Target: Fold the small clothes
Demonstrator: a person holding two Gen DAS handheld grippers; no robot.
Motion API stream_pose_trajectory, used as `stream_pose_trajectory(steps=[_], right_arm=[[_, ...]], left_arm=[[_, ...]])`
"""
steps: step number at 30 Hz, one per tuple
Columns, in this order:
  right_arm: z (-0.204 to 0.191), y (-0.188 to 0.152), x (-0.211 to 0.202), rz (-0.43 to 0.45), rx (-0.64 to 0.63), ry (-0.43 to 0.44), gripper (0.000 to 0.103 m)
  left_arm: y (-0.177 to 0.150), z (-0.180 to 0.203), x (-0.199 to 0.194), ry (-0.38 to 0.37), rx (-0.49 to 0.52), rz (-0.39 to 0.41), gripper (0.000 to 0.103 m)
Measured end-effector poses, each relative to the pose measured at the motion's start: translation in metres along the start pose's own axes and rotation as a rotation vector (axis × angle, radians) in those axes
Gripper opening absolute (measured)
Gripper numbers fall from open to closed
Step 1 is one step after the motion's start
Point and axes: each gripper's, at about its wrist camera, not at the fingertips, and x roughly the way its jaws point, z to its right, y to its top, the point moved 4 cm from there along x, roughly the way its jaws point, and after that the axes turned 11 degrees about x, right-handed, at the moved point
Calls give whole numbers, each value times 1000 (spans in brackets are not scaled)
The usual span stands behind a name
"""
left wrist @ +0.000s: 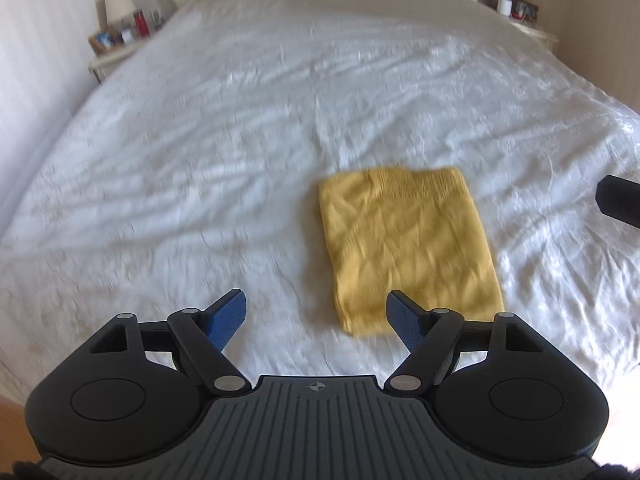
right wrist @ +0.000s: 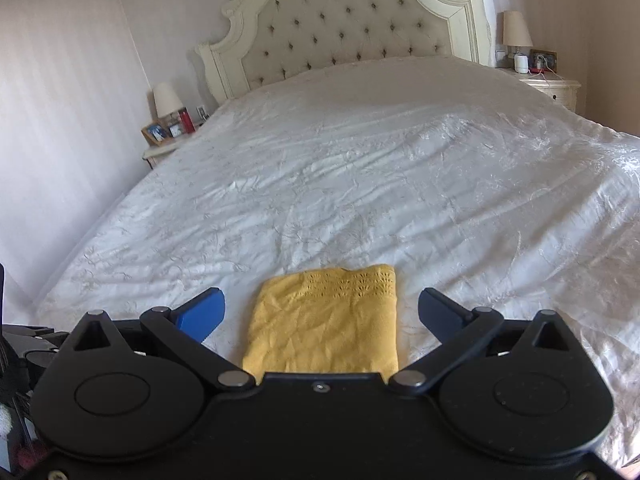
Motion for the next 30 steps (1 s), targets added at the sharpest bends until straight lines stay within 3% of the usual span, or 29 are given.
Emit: stream_pose_trajectory(steps=[11,19,30], right_arm=[[5,-27,1,-135,53,-163,102],[5,-49,5,-252,65,-170,102],[3,-52,13,-277,67,-198,102]], left_arm=[[-26,7,6,-21,-10,-84,76],[-33,14,8,-50,-7,-110,76],[-37,15,12,-57,0,-137,76]])
